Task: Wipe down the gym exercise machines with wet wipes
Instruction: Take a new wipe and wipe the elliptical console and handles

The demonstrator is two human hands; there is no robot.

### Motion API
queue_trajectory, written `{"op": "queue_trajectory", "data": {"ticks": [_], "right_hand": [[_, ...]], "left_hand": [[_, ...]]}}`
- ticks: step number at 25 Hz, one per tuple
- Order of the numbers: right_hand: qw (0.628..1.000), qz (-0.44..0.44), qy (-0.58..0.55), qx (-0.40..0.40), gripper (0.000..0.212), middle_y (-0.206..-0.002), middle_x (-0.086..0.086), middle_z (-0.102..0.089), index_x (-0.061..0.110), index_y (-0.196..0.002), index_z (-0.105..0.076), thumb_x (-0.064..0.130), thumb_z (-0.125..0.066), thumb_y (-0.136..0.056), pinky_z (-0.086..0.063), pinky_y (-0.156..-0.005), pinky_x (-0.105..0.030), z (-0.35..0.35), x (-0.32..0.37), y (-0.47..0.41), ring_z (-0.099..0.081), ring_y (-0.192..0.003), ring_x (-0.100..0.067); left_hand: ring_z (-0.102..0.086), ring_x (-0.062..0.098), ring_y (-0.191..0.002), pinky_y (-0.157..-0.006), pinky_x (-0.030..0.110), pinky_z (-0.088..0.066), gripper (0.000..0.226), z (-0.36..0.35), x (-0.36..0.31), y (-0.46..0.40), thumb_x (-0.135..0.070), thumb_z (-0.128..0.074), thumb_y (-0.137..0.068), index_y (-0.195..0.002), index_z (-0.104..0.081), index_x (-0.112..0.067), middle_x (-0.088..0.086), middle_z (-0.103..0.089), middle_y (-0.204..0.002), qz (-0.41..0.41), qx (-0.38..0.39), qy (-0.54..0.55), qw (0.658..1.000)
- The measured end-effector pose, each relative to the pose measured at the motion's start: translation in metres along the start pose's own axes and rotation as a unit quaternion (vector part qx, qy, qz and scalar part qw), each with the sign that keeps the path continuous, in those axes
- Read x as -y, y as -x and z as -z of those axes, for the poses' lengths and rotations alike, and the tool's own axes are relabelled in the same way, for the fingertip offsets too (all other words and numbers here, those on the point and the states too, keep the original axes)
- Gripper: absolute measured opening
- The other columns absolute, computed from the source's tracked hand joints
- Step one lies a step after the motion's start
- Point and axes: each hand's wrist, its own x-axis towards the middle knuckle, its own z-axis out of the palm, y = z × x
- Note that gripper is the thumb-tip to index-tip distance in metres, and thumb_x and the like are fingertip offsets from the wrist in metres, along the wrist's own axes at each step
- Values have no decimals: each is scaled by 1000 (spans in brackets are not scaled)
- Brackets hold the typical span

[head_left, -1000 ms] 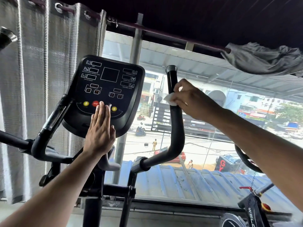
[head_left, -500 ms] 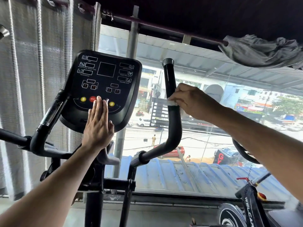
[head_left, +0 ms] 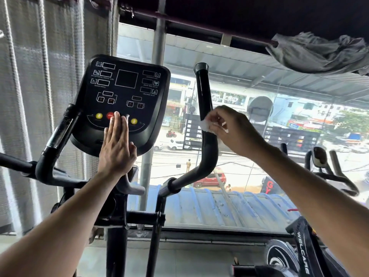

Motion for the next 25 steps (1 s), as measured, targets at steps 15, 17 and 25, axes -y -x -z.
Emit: {"op": "queue_trajectory", "data": {"ticks": [15,17,25], "right_hand": [[984,108,138,-36,26,-108,-9,-62,1,-118,-70,-3,-60,-95,-51,-84,-39,-66,32,81,-55,-97,-30],[987,100,115,-44,30,-111,-9,-62,3,-122,-70,-7,-61,-95,-52,-85,-37,-66,25,99,-57,-98,-29],[977,-28,72,-198,31,-107,-8,-63,7,-114,-73,-8,-57,-92,-53,-75,-33,-83,35,94,-59,-96,-26]], "left_hand": [[6,25,-161,-130,51,-11,88,4,-2,-1,-13,-49,-92,-166,-2,-11,10,7,-174,2,8,-2,1000],[7,24,-161,-130,50,-10,91,4,-3,-1,-8,-54,-91,-166,-2,-11,9,8,-174,9,6,0,1000],[7,25,-161,-130,49,-8,90,6,-6,-1,-11,-54,-94,-166,1,-11,11,10,-174,13,29,-37,999]]}}
